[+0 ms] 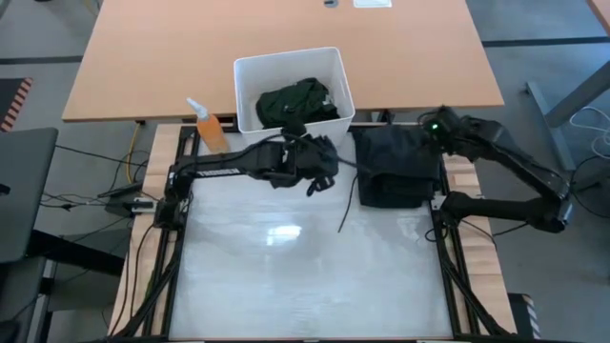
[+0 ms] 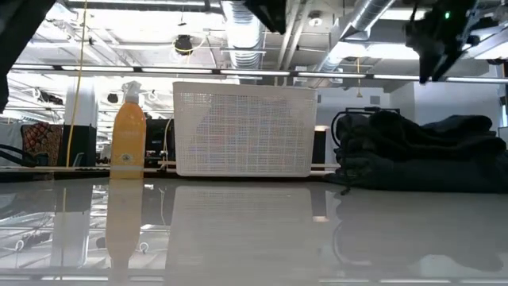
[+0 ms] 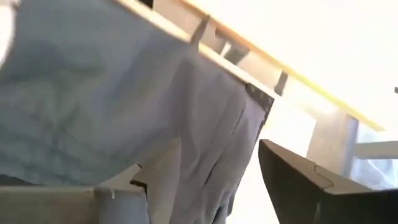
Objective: Fold laundry
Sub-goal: Stack the black shorts on top of the blue long pants
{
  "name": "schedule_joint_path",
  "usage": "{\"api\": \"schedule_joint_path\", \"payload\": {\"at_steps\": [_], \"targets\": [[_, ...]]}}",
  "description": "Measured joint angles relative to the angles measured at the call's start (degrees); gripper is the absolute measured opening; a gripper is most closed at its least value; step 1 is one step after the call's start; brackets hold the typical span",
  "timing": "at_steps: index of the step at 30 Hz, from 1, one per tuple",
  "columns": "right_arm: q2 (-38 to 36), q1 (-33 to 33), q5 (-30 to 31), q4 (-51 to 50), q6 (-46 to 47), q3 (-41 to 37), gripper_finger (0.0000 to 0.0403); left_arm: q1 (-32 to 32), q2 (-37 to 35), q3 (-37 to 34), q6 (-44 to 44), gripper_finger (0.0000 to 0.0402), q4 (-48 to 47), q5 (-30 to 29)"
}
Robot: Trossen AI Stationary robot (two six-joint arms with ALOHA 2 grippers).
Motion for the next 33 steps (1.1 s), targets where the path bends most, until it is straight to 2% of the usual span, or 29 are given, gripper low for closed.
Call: {"api": "schedule_joint_path", "payload": {"at_steps": [4, 6, 8, 11, 14, 16, 18, 19, 21, 23, 26, 27, 29, 33], "targets": [[-2.05, 2.67, 0.14, 7.26, 5.76, -0.23, 0.0235, -2.76, -0.11, 0.0, -4.24, 0.0139, -6.74, -4.46], [-3.93, 5.61, 1.58, 16.09, 8.11, -5.67, 0.0222, -5.22, -0.11, -0.36, -8.69, 0.0139, -12.4, -8.47], [-5.6, 9.23, 4.13, 27.09, 10.94, -14.3, 0.0203, -8.24, -0.51, -3.3, -16.01, 0.0139, -18.15, -14.51], [-6.26, 14.72, 7.92, 48.65, 14.36, -28.78, 0.0162, -13.36, -2.32, -12.77, -30.93, 0.0139, -26.3, -21.73], [-3.51, 19.25, 13.29, 69.24, 15.41, -40.4, 0.0103, -17.94, -5.49, -25.34, -35.4, 0.0139, -23.4, -21.31], [-1.07, 21.58, 17.65, 77.03, 17.56, -44.77, 0.006, -20.36, -7.34, -32.9, -33.34, 0.0139, -17.26, -17.05], [1.64, 23.52, 19.3, 79.32, 19.12, -47.51, 0.0021, -22.19, -9.2, -39.61, -28.0, 0.0139, -8.36, -9.23], [3.24, 24.53, 19.53, 79.95, 20.46, -48.38, 0.0015, -23.02, -10.11, -42.7, -25.04, 0.0139, -3.35, -4.8], [6.22, 26.5, 19.81, 80.08, 24.14, -49.48, 0.0019, -24.4, -12.06, -49.06, -17.89, 0.0139, 9.05, 5.47], [9.74, 28.16, 19.93, 79.52, 28.17, -50.02, 0.003, -25.63, -13.87, -55.17, -10.45, 0.0139, 23.19, 18.38], [15.85, 29.47, 21.94, 78.89, 32.66, -50.11, 0.0033, -26.32, -15.78, -62.63, -4.28, 0.0139, 41.15, 34.13], [17.58, 29.48, 22.41, 79.87, 33.21, -50.09, 0.003, -26.3, -16.29, -64.39, -3.76, 0.0139, 45.93, 36.42], [20.44, 29.41, 22.8, 82.77, 31.6, -50.01, 0.0019, -25.8, -16.9, -66.79, -3.59, 0.0139, 52.11, 36.56], [20.88, 29.79, 21.6, 85.49, 22.92, -46.85, 0.0013, -25.01, -16.85, -68.24, -4.35, 0.0139, 54.89, 36.07]]}}
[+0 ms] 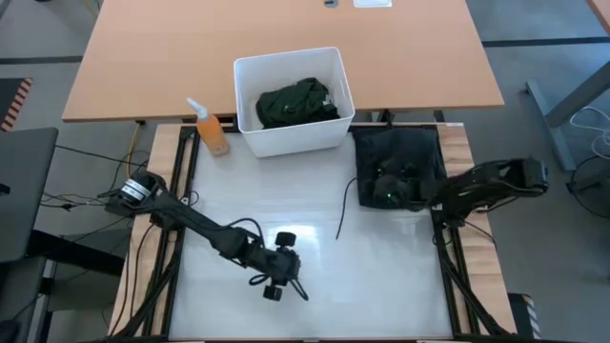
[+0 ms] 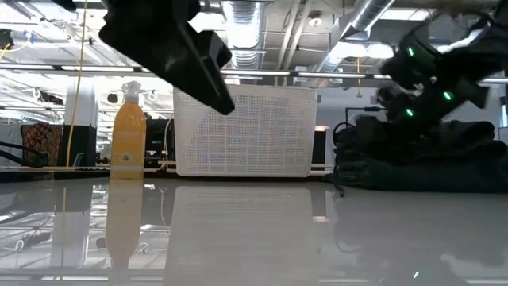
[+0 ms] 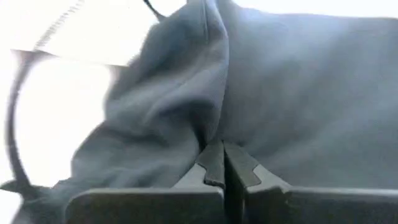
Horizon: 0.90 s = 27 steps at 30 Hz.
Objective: Fold laundry
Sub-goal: Stack the black shorts on top of the blue long pants, then remove the green polo from the white bin
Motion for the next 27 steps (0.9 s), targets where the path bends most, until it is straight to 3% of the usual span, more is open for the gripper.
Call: {"api": "schedule_joint_path", "payload": {"at_steps": [4, 10, 14, 20, 25, 27], "targets": [[-3.89, 0.71, -0.81, -3.27, -7.45, 6.12, 0.0027, 0.11, 0.17, 0.02, 0.0, 0.0139, -0.22, 0.21], [-9.2, 0.92, 0.02, -22.05, -8.21, 15.5, 0.0019, 0.13, 0.08, 0.02, 0.56, 0.0139, -3.33, 0.2], [-10.41, 1.88, 0.0, -35.68, -0.95, 17.75, 0.0018, 0.43, -2.49, 0.02, 3.64, 0.0139, -5.49, -1.8], [-9.49, 2.08, 3.02, -56.66, 20.13, 17.86, 0.002, 3.73, -8.65, 0.04, 12.08, 0.0139, -5.91, -3.09], [-9.35, 3.22, 3.06, -57.77, 19.11, 18.85, 0.0024, 12.85, -16.1, 0.04, 19.79, 0.0139, -7.22, -2.87], [-10.28, 4.71, 3.1, -57.72, 17.63, 20.78, 0.0026, 17.72, -19.63, 0.04, 21.76, 0.0139, -5.66, -6.12]]}}
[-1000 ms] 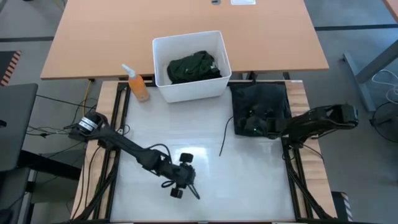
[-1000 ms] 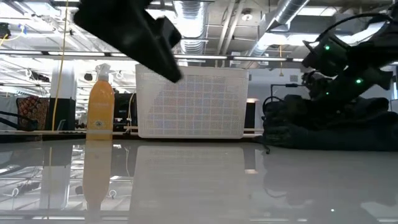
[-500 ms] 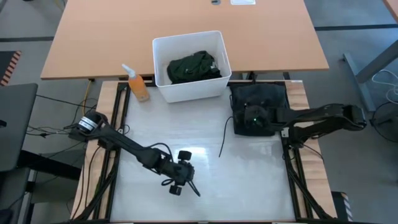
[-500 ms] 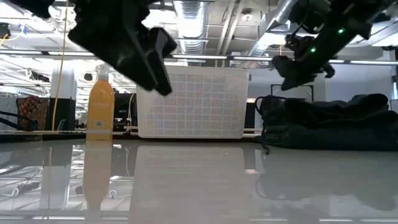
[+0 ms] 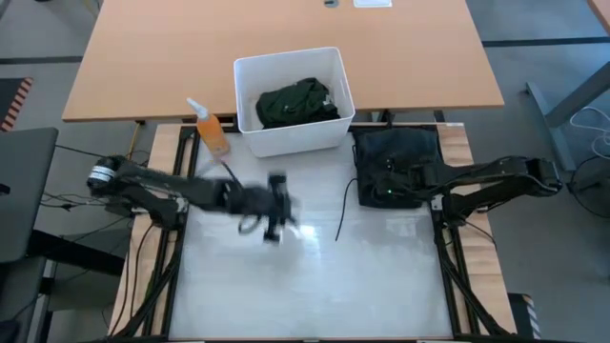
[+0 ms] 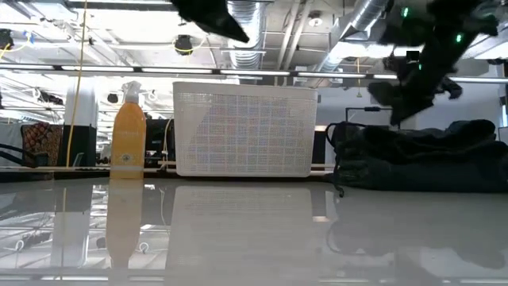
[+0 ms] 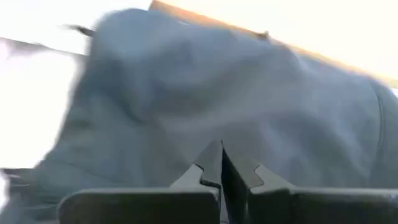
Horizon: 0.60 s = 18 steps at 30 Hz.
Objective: Fold laundry
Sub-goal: Remove the green polo from the white bin
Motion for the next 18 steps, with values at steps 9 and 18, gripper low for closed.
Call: {"api": "schedule_joint_path", "payload": {"at_steps": [9, 18], "targets": [[-2.72, 10.43, -0.43, 2.02, -9.63, 10.66, 0.0028, 17.97, -8.2, 0.11, 14.64, 0.0139, 2.44, -9.38], [-0.07, 18.99, -0.76, 13.96, -15.5, 11.59, 0.0028, 32.49, -2.33, 0.04, 17.1, 0.0139, -1.3, -8.01]]}}
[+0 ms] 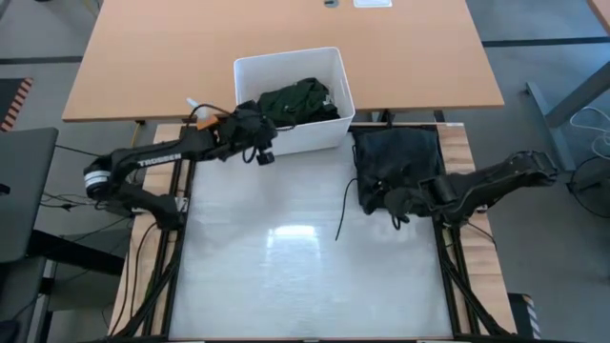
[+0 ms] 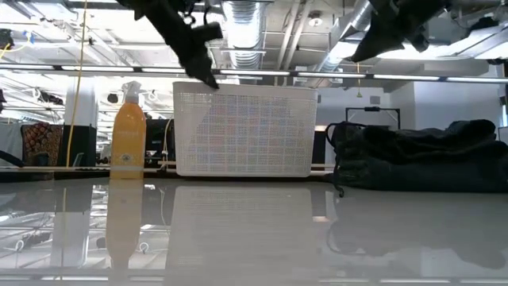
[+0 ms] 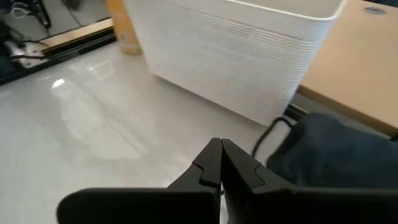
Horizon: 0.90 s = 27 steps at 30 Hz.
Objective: Fold laundry
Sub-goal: Remove the green polo from the white bin
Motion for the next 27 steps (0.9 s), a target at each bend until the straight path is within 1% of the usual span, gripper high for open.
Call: {"api": "schedule_joint_path", "payload": {"at_steps": [2, 4, 6, 8, 10, 13, 16, 18, 20, 23, 27], "targets": [[0.93, 1.1, -0.06, 0.13, 0.01, 0.0, 0.0028, 1.23, 0.72, -0.02, -0.75, 0.0139, -0.03, 1.35], [2.12, 2.02, -0.08, 0.15, 0.07, 0.0, 0.0028, 1.55, 0.78, 0.0, -0.85, 0.0139, -0.18, 4.86], [2.92, 2.53, -0.28, -0.05, 0.44, 0.0, 0.0029, 1.55, 0.8, 0.08, -0.63, 0.0139, -2.34, 7.53], [3.47, 2.66, -0.29, 0.18, 0.58, 0.0, 0.0029, 1.27, 0.79, 1.4, -0.84, 0.0139, -7.92, 9.98], [3.74, 2.65, -0.53, 0.21, 0.71, 0.0, 0.0029, 1.26, 0.67, 2.83, -1.4, 0.0139, -15.63, 10.86], [3.89, 2.61, -0.92, 0.75, 1.1, -0.02, 0.0029, 1.24, 0.69, 4.08, -2.33, 0.0139, -21.6, 6.96], [3.87, 2.42, -0.95, 1.53, 1.1, -0.02, 0.0029, 1.3, 0.04, 5.0, -2.41, 0.0139, -21.77, 2.92], [3.89, 2.41, -0.98, 1.9, 1.1, -0.02, 0.0029, 1.33, -0.16, 5.9, -2.07, 0.0139, -20.91, -1.42], [3.89, 2.44, -1.0, 2.29, 1.1, -0.02, 0.0029, 1.31, -0.12, 6.89, -1.7, 0.0139, -21.03, -3.95], [4.14, 2.9, -1.62, 2.25, 1.1, -0.02, 0.0029, 1.31, -0.12, 8.24, -0.49, 0.0139, -22.18, -4.56], [4.5, 3.78, -1.78, 2.11, 1.1, -0.02, 0.0029, 1.34, -0.12, 9.4, -1.47, 0.0139, -27.77, -4.84]]}}
